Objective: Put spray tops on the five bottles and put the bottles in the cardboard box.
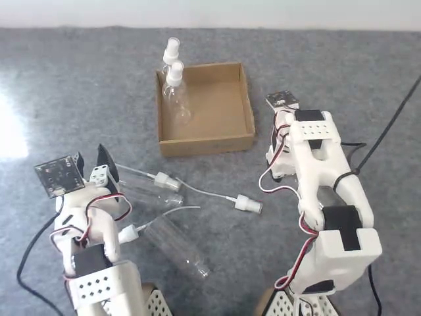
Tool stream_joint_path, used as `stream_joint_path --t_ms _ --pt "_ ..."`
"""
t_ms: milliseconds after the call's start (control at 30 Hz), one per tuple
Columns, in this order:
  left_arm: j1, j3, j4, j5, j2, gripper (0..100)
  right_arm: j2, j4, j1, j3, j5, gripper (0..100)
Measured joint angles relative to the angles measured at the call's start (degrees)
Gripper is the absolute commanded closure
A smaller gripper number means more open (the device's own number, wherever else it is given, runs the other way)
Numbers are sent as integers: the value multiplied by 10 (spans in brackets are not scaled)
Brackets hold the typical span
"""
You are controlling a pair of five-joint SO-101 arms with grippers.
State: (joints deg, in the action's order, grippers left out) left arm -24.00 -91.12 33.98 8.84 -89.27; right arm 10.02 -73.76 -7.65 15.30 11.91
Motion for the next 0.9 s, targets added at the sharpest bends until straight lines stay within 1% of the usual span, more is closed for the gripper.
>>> stream_joint_path --t_ms 167,333,600,800,900 --pt "0 0 0 0 0 844 0 0 -9 0 68 630" --pt "0 0 0 0 0 844 0 0 -21 0 114 630" --pt "0 0 0 0 0 844 5 0 -19 -1 144 631" --pt "0 0 0 0 0 844 48 0 -19 -1 168 744" --pt "0 0 0 0 0 844 53 0 -19 0 176 747"
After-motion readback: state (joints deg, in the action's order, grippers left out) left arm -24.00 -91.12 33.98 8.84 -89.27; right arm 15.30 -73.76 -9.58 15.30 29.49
